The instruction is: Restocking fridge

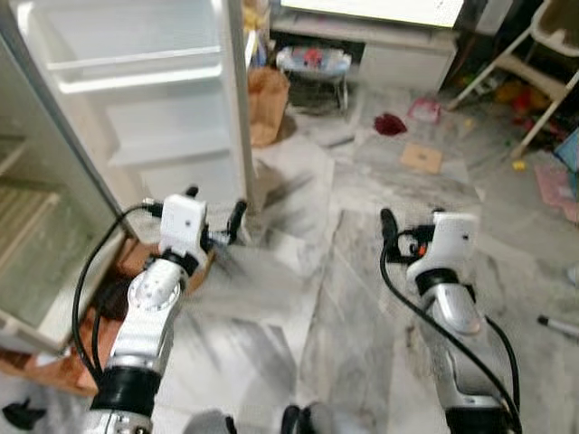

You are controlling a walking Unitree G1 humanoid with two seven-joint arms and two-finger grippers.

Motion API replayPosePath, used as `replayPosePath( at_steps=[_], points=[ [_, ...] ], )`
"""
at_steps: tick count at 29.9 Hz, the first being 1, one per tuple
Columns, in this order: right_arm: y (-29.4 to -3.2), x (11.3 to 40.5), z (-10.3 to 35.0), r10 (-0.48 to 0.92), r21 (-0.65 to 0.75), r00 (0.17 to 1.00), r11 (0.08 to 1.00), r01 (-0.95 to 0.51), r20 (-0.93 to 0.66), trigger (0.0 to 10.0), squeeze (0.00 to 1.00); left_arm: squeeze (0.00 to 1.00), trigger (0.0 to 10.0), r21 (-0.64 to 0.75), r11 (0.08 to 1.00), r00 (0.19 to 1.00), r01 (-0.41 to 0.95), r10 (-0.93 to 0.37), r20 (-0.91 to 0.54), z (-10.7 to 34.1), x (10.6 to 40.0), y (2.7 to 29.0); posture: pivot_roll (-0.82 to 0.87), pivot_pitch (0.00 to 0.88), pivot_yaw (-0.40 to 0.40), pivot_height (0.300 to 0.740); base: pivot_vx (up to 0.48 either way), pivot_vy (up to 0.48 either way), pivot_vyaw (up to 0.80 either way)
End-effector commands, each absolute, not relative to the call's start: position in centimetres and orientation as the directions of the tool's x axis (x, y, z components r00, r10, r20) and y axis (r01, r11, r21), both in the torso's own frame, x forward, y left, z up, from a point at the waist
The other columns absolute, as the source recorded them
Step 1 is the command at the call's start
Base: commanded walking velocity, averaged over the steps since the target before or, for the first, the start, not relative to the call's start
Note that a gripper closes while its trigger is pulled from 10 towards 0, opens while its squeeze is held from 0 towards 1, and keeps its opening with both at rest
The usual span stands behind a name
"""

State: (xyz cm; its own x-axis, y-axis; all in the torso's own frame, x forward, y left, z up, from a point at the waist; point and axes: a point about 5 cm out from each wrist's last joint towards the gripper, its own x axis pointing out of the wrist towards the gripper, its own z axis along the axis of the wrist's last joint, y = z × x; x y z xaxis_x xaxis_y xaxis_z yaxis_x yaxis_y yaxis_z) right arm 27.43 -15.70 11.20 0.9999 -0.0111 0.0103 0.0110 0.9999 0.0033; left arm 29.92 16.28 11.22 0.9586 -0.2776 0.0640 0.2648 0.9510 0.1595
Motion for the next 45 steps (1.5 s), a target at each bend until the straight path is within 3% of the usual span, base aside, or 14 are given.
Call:
replayPosePath(
  at_steps=[1, 13, 23, 30, 34, 35, 37, 38, 39, 41, 43, 45],
  points=[
    [-16.0, 27.6, 11.3, -0.031, 0.012, 1.0, 0.999, 0.031, -0.001, 10.0, 0.0, 0.0, 10.0, 0.155, 0.946, 0.953, 0.284, -0.297, 0.064, 11.3, 30.0, 15.8, -0.03, 0.043, -0.013, 0.74, 0.0, -0.435, 0.0],
    [-16.2, 26.9, 11.2, -0.065, 0.063, 0.998, 0.996, 0.064, 0.001, 10.0, 0.0, 0.0, 10.0, 0.163, 0.945, 0.955, 0.284, -0.293, 0.037, 10.7, 29.2, 16.3, -0.02, 0.077, 0.006, 0.74, 0.189, -0.396, 0.0],
    [-16.3, 26.0, 11.4, -0.11, 0.086, 0.994, 0.99, 0.109, 0.01, 10.0, 0.0, 0.0, 10.0, 0.135, 0.955, 0.962, 0.264, -0.271, 0.03, 10.7, 28.8, 17.0, -0.05, 0.103, 0.032, 0.74, 0.0, 0.0, 0.0],
    [-16.3, 24.8, 9.2, -0.118, 0.079, 0.992, 0.99, 0.121, -0.04, 10.0, 0.0, 0.0, 10.0, 0.15, 0.948, 0.96, 0.279, -0.277, -0.037, 8.5, 28.0, 17.5, -0.05, 0.068, 0.029, 0.74, 0.0, 0.0, 0.0],
    [-16.3, 25.8, 11.0, -0.105, 0.072, 0.994, 0.992, 0.105, 0.003, 10.0, 0.0, 0.0, 10.0, 0.173, 0.953, 0.968, 0.249, -0.25, -0.016, 10.2, 29.9, 18.3, -0.05, 0.006, 0.031, 0.74, 0.0, 0.0, 0.0],
    [-16.5, 26.2, 11.2, -0.11, 0.073, 0.994, 0.991, 0.109, 0.009, 10.0, 0.0, 0.0, 10.0, 0.17, 0.954, 0.968, 0.248, -0.25, -0.01, 10.5, 30.3, 18.3, -0.05, 0.012, 0.04, 0.74, 0.0, 0.0, 0.0],
    [-16.7, 26.5, 10.8, -0.107, 0.072, 0.994, 0.992, 0.105, 0.028, 10.0, 0.0, 0.0, 10.0, 0.176, 0.95, 0.965, 0.257, -0.262, 0.003, 10.4, 30.8, 17.9, -0.05, 0.106, 0.076, 0.74, 0.0, 0.0, 0.0],
    [-16.9, 26.5, 10.1, -0.115, 0.03, 0.993, 0.993, 0.115, 0.02, 10.0, 0.0, 0.0, 10.0, 0.199, 0.945, 0.965, 0.259, -0.264, -0.003, 10.0, 30.9, 17.7, -0.05, 0.015, 0.039, 0.74, 0.0, 0.0, 0.0],
    [-17.4, 26.3, 9.7, -0.159, 0.024, 0.987, 0.987, 0.159, 0.0, 10.0, 0.0, 0.0, 10.0, 0.195, 0.95, 0.969, 0.243, -0.248, 0.002, 10.0, 31.0, 17.5, -0.04, 0.018, 0.035, 0.74, 0.0, 0.0, 0.0],
    [-17.8, 26.4, 10.4, -0.222, 0.181, 0.974, 0.958, 0.224, -0.033, 10.0, 0.0, 0.0, 10.0, 0.104, 0.968, 0.972, 0.229, -0.232, 0.02, 10.8, 31.6, 16.9, -0.05, 0.052, 0.039, 0.74, 0.0, 0.0, 0.0],
    [-16.7, 26.2, 11.0, -0.107, 0.046, 0.994, 0.993, 0.105, 0.031, 10.0, 0.0, 0.0, 10.0, 0.147, 0.941, 0.949, 0.306, -0.313, 0.032, 10.8, 31.3, 15.5, -0.07, 0.019, 0.038, 0.74, 0.0, 0.0, 0.0],
    [-16.9, 26.0, 10.5, -0.114, 0.03, 0.993, 0.993, 0.114, 0.02, 10.0, 0.0, 0.0, 10.0, 0.152, 0.936, 0.945, 0.319, -0.326, 0.019, 10.2, 31.2, 14.9, -0.07, 0.031, 0.05, 0.74, 0.0, 0.0, 0.0]
  ],
)
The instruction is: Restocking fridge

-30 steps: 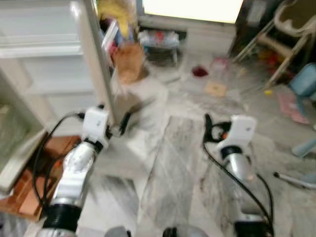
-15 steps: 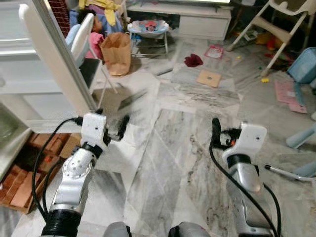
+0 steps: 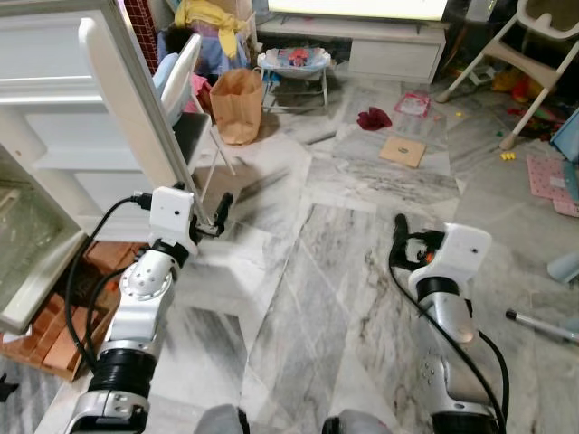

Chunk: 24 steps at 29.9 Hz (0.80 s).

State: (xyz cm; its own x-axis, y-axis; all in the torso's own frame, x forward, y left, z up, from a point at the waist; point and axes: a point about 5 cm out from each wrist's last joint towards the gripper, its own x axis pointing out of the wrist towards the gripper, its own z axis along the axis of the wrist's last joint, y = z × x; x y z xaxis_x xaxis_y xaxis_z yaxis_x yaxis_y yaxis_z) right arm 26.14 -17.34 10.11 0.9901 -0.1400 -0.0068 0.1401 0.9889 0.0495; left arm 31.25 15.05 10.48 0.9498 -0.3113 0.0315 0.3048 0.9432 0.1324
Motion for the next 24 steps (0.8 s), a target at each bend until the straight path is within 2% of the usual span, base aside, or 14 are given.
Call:
replayPosePath(
  at_steps=[1, 10, 14, 24],
  points=[
    [-17.6, 25.8, 10.2, -0.17, 0.067, 0.985, 0.983, 0.17, -0.002, 10.0, 0.0, 0.0, 10.0, 0.138, 0.939, 0.948, 0.315, -0.319, 0.009, 9.8, 31.1, 14.7, -0.08, 0.014, 0.06, 0.74, 0.0, 0.0, 0.0],
    [-18.3, 25.0, 10.7, -0.234, 0.052, 0.972, 0.971, 0.232, 0.036, 10.0, 0.0, 0.0, 10.0, 0.16, 0.924, 0.937, 0.346, -0.35, -0.008, 9.5, 31.6, 14.7, -0.12, 0.0, 0.119, 0.74, 0.0, 0.0, 0.0],
    [-18.8, 24.9, 10.7, -0.276, 0.047, 0.96, 0.961, 0.274, 0.04, 10.0, 0.0, 0.0, 10.0, 0.15, 0.931, 0.942, 0.332, -0.336, 0.0, 9.7, 32.1, 14.8, -0.15, 0.0, 0.107, 0.74, 0.0, 0.0, 0.0],
    [-19.3, 25.8, 11.3, -0.267, 0.036, 0.961, 0.963, 0.265, 0.069, 10.0, 0.0, 0.0, 10.0, 0.148, 0.945, 0.955, 0.292, -0.298, 0.017, 9.5, 32.3, 15.1, -0.14, 0.0, 0.092, 0.74, 0.0, 0.0, 0.0]
  ],
)
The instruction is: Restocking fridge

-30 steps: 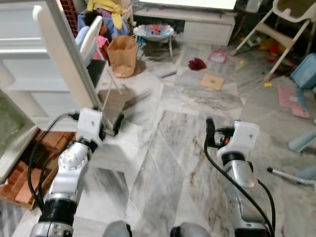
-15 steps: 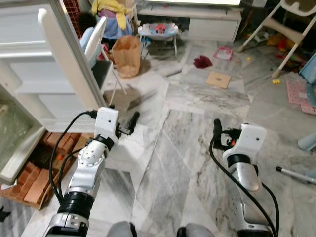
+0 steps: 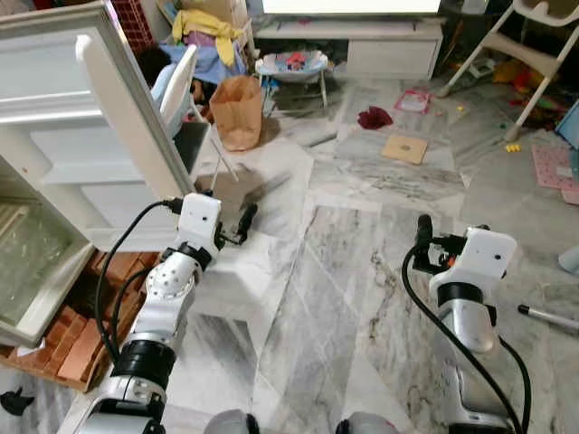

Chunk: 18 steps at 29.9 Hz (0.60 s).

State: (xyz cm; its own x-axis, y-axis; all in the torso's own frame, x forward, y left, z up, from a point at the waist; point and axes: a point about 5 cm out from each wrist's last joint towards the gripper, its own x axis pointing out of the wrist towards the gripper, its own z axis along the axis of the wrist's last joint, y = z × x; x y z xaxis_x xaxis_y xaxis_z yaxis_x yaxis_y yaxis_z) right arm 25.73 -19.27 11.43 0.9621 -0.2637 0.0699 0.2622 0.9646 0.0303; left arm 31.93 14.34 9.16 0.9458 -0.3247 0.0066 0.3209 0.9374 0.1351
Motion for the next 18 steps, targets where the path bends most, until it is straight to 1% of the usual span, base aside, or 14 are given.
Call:
replayPosePath(
  at_steps=[1, 8, 16, 18],
  points=[
    [-19.24, 25.84, 11.39, -0.274, 0.042, 0.959, 0.961, 0.272, 0.072, 10.0, 0.0, 0.0, 10.0, 0.151, 0.944, 0.954, 0.292, -0.298, 0.02, 9.61, 32.28, 15.19, -0.14, 0.0, 0.094, 0.74, 0.0, 0.0, 0.0],
    [-19.05, 25.74, 11.13, -0.283, 0.053, 0.956, 0.959, 0.28, 0.071, 10.0, 0.0, 0.0, 10.0, 0.169, 0.94, 0.952, 0.296, -0.304, 0.026, 9.83, 32.49, 15.45, -0.13, 0.0, 0.109, 0.74, 0.0, 0.0, 0.0],
    [-19.6, 25.51, 11.31, -0.31, 0.062, 0.948, 0.95, 0.306, 0.074, 10.0, 0.0, 0.0, 10.0, 0.176, 0.932, 0.944, 0.318, -0.328, 0.03, 9.7, 32.39, 14.99, -0.14, 0.0, 0.11, 0.74, 0.0, 0.0, 0.0],
    [-19.79, 25.38, 11.14, -0.315, 0.058, 0.947, 0.949, 0.311, 0.064, 10.0, 0.0, 0.0, 10.0, 0.175, 0.93, 0.942, 0.323, -0.333, 0.03, 9.66, 32.4, 14.9, -0.14, 0.0, 0.108, 0.74, 0.0, 0.0, -0.7]
  ],
)
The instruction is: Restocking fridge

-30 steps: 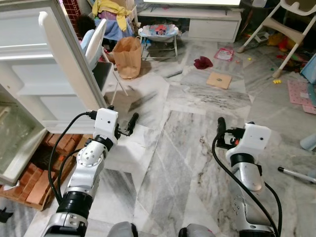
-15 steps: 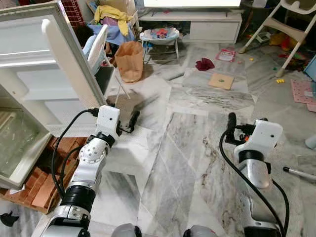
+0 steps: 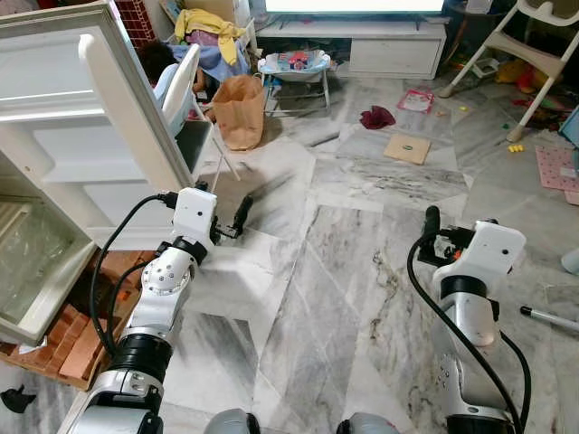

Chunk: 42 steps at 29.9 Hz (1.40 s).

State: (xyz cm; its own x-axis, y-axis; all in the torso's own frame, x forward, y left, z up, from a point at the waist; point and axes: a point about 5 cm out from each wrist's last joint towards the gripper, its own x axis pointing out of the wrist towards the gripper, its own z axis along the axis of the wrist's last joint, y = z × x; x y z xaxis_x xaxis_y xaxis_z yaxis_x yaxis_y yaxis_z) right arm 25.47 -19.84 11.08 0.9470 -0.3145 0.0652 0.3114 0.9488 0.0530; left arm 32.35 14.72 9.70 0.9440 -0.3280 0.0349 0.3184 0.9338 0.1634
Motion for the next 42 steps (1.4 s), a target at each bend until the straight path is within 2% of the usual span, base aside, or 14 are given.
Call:
replayPosePath(
  at_steps=[1, 10, 17, 42],
  points=[
    [-19.9, 25.4, 11.1, -0.316, 0.059, 0.947, 0.948, 0.313, 0.061, 10.0, 0.0, 0.0, 10.0, 0.173, 0.93, 0.942, 0.325, -0.335, 0.031, 9.7, 32.4, 14.8, -0.14, 0.0, 0.108, 0.74, 0.0, 0.0, -0.8],
    [-20.0, 25.8, 11.5, -0.297, 0.043, 0.951, 0.955, 0.294, 0.081, 10.0, 0.0, 0.0, 10.0, 0.152, 0.935, 0.94, 0.321, -0.334, 0.071, 10.4, 32.3, 14.2, -0.11, 0.0, 0.08, 0.74, 0.0, 0.0, -0.61],
    [-19.1, 26.9, 11.3, -0.186, 0.013, 0.981, 0.983, 0.186, 0.054, 10.0, 0.0, 0.0, 10.0, 0.144, 0.965, 0.969, 0.218, -0.232, 0.085, 9.8, 31.0, 15.5, -0.02, 0.0, -0.035, 0.74, 0.0, 0.0, 0.0],
    [-19.1, 26.9, 11.3, -0.186, 0.013, 0.981, 0.983, 0.186, 0.054, 10.0, 0.0, 0.0, 10.0, 0.144, 0.965, 0.969, 0.218, -0.232, 0.085, 9.8, 31.0, 15.5, -0.02, 0.0, -0.035, 0.74, 0.0, 0.0, 0.0]
  ],
)
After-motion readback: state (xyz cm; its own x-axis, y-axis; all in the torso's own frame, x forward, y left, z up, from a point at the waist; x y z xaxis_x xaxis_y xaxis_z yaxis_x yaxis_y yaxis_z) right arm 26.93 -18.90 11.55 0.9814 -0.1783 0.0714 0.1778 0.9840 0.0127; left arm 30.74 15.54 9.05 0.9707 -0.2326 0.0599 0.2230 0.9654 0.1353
